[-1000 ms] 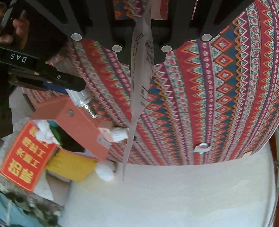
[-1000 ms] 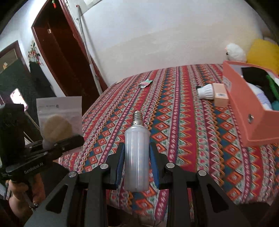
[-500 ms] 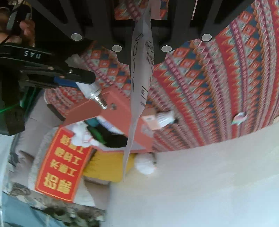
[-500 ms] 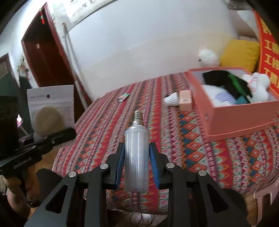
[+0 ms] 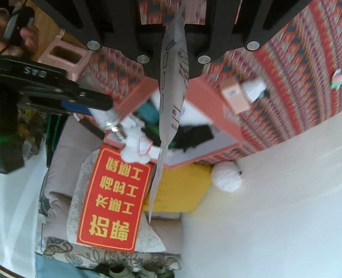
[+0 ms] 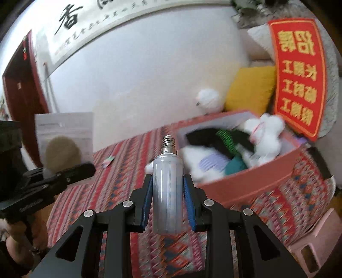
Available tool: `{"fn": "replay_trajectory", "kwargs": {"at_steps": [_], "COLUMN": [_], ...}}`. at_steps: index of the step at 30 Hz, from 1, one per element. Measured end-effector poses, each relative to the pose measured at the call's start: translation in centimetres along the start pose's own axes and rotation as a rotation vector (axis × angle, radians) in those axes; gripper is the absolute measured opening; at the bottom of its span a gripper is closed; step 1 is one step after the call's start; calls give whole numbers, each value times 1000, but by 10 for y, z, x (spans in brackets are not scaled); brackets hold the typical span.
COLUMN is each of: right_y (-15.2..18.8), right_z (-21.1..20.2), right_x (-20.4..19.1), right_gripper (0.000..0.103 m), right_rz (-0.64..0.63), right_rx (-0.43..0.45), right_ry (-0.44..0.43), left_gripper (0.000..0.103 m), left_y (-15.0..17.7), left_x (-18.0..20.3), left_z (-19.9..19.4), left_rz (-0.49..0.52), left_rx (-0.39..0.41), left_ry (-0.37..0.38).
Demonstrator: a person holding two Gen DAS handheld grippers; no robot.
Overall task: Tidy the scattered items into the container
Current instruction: 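Carry the clear bag and white bottle over the pink box and release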
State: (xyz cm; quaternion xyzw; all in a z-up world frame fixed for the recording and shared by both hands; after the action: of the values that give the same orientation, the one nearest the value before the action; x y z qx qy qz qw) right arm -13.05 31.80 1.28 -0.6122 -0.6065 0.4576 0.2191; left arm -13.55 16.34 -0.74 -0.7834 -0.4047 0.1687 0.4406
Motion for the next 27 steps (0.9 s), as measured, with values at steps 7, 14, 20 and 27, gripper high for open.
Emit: {"fn": "replay_trajectory", "kwargs": {"at_steps": [7,14,20,27], "right_y": [-83,-144,-122,-93], "right_z": [14,109,191,170], "right_x": [57,114,174,168], "right_gripper": [30,30,86,87], "right_rz": [-17,-14,97,101], "right_rx": [125,116,-1,-21], "right_ry": [99,118,200,233], "left_gripper": [3,12,93,93], "left_y": [-81,-127,-90,-53], "left_x": [-9,-32,-58,-93], "left_z": [90,218,294,251], "left_rz": [9,-8,-102,-183], "left_rx": [5,-84,-231,-211], "left_ry": [48,77,113,50]}}
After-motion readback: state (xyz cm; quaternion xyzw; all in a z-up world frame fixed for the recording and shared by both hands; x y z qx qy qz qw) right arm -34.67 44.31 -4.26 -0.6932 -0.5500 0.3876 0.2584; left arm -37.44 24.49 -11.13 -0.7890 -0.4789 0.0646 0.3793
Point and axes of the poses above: each gripper's, at about its wrist camera, not at the fingertips, and z roughly the way its jaws point, x to its right, y to its underside, the point moved 8 cm from there along z, roughly the way its jaws point, and after that the axes turned 1 degree about -x, right-handed, at the moved point
